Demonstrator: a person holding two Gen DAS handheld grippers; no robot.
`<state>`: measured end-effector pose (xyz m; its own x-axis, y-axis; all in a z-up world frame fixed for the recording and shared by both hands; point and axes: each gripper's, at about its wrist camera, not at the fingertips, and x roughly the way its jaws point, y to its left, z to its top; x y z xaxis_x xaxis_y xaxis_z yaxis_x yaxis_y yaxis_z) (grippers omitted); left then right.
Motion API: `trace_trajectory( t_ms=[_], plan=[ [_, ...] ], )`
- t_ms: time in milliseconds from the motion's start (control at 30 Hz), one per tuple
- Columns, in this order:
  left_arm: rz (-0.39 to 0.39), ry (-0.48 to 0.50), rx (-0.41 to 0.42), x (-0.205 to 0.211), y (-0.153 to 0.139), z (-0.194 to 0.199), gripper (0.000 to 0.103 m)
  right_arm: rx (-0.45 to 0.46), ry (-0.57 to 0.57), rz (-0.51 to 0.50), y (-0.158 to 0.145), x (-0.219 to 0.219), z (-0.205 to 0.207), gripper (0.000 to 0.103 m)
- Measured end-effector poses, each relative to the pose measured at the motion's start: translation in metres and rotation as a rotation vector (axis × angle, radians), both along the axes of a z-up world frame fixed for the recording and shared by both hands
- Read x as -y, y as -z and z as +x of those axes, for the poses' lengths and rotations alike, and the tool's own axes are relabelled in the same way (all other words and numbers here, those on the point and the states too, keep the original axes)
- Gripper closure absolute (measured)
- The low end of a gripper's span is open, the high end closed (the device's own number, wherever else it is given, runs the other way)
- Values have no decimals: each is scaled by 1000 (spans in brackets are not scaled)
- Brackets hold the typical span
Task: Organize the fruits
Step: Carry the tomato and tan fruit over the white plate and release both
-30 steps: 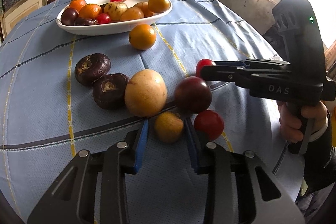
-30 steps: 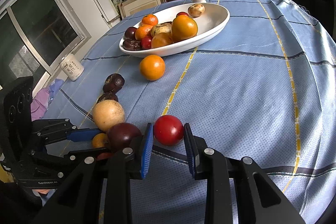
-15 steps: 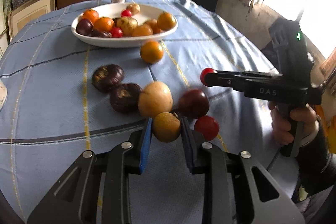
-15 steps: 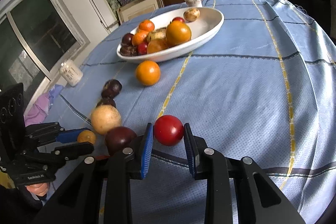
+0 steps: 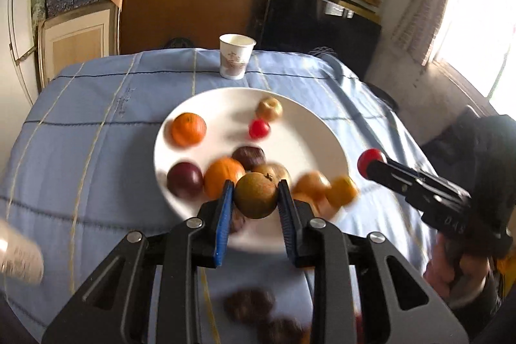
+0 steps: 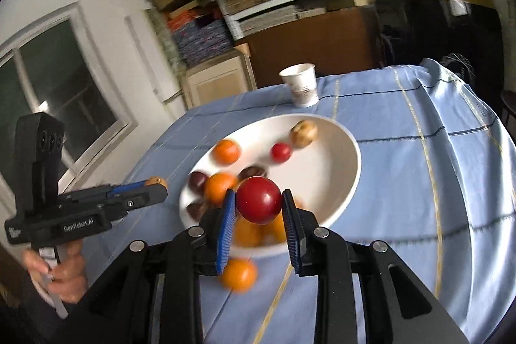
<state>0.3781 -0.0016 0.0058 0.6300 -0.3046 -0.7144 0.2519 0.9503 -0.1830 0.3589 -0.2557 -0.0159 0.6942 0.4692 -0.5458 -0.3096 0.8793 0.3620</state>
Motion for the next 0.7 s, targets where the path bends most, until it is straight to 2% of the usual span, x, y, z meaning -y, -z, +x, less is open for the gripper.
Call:
trace_trajectory(
  t_ms=[167,200,233,267,300,367,433,500,633,700],
  plan=[
    [-3,-11,-35,10,17,45,76,-62,28,22,26,2,42,72],
    [-5,-17,-41,12,19,51,67,-64,32,29,28,3,45,71],
    [-9,-28,-46,11,19,54,53,-65,30,39,28,4,46,62],
    [-17,-40,-48,9,17,55,30,-59,27,51,26,6,43,59],
    [-41,-52,-32,6,13,49,23,-51,24,51,24,6,39,59],
    [-55,-44,-4,0,3,32,21,-26,8,32,17,7,27,59],
    [-48,-53,15,-6,-4,15,18,-5,-2,9,11,9,13,50],
    [-47,-78,51,-14,-10,-12,8,15,-13,-20,9,9,-6,47],
    [-25,-140,77,-27,-2,-61,5,-20,-50,-23,20,11,-36,45],
    [-68,-158,54,-37,11,-85,5,-56,-108,-20,32,7,-54,45]
  ],
)
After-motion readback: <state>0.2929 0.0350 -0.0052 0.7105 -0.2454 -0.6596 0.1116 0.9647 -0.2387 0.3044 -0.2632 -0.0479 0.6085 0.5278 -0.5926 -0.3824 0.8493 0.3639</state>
